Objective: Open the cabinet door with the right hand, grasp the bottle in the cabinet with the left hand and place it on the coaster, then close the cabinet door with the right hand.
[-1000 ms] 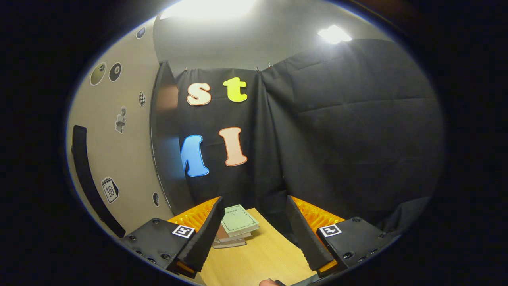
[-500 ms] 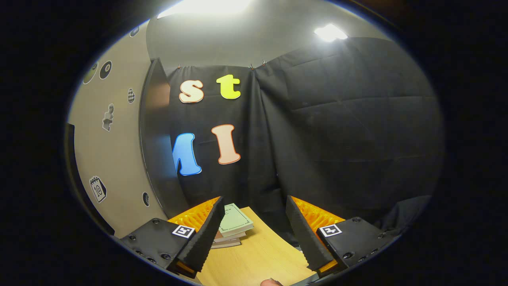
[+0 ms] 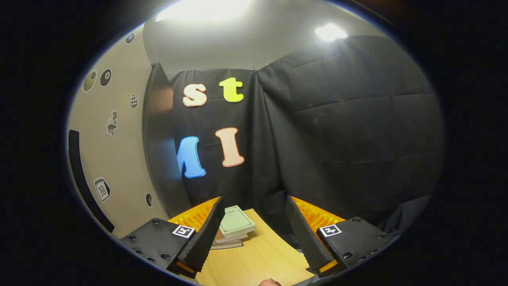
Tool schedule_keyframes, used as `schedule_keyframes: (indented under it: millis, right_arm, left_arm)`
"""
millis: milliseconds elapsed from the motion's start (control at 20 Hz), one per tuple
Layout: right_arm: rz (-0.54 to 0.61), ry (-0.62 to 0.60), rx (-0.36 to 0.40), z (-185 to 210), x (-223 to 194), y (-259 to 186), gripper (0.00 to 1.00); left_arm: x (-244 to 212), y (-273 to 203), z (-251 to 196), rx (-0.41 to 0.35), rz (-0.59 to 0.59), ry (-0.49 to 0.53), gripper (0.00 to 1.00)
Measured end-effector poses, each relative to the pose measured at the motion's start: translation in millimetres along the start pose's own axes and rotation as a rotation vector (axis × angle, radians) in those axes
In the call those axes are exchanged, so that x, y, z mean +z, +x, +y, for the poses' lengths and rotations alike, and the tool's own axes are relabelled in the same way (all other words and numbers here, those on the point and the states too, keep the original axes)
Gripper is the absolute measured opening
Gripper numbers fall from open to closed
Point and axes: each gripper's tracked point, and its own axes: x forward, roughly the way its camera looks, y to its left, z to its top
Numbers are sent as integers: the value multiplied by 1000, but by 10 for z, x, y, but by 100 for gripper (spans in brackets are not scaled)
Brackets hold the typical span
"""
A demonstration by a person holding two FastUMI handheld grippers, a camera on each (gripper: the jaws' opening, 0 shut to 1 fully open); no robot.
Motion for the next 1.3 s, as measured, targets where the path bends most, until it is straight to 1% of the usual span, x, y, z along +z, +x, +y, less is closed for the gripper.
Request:
schedule_keyframes:
  millis: [50, 100, 250, 300, 600, 650, 700, 750, 800, 850, 1000, 1250, 1300]
  right_arm:
    - [-1, -3, 10, -9, -5, 3, 98]
    - [-1, -5, 22, -13, -9, -1, 98]
    - [-3, -13, 66, 16, -23, 17, 98]
    - [-2, -16, 81, 25, -30, 28, 98]
    - [9, -34, 161, 144, -126, 64, 98]
    - [10, -40, 172, 162, -148, 65, 98]
    - [9, -46, 180, 171, -159, 65, 98]
    - [7, -53, 188, 187, -167, 72, 98]
    - [4, -57, 196, 199, -179, 69, 98]
    - [2, -60, 202, 213, -197, 67, 98]
    - [-5, -68, 218, 241, -249, 61, 98]
    - [-30, -93, 225, 253, -324, 102, 98]
    - [-36, -99, 221, 238, -341, 107, 98]
  left_arm:
    - [26, -91, 5, 3, -6, 2, 63]
    - [53, -184, 17, 7, -10, 0, 61]
    - [88, -521, 112, 33, -23, 1, 61]
    - [78, -631, 157, 44, -24, 6, 64]
    - [-101, -1227, 451, 105, -2, 8, 64]
    - [-137, -1316, 486, 114, -3, 9, 61]
    - [-166, -1400, 531, 127, 1, 15, 61]
    - [-213, -1478, 577, 141, 8, 20, 63]
    - [-263, -1565, 610, 151, 16, 23, 63]
    - [-326, -1657, 631, 157, 21, 23, 61]
    - [-543, -1892, 705, 172, 38, 19, 61]
    - [-981, -2191, 774, 183, 61, -25, 61]
    - [-1076, -2233, 790, 188, 64, -33, 64]
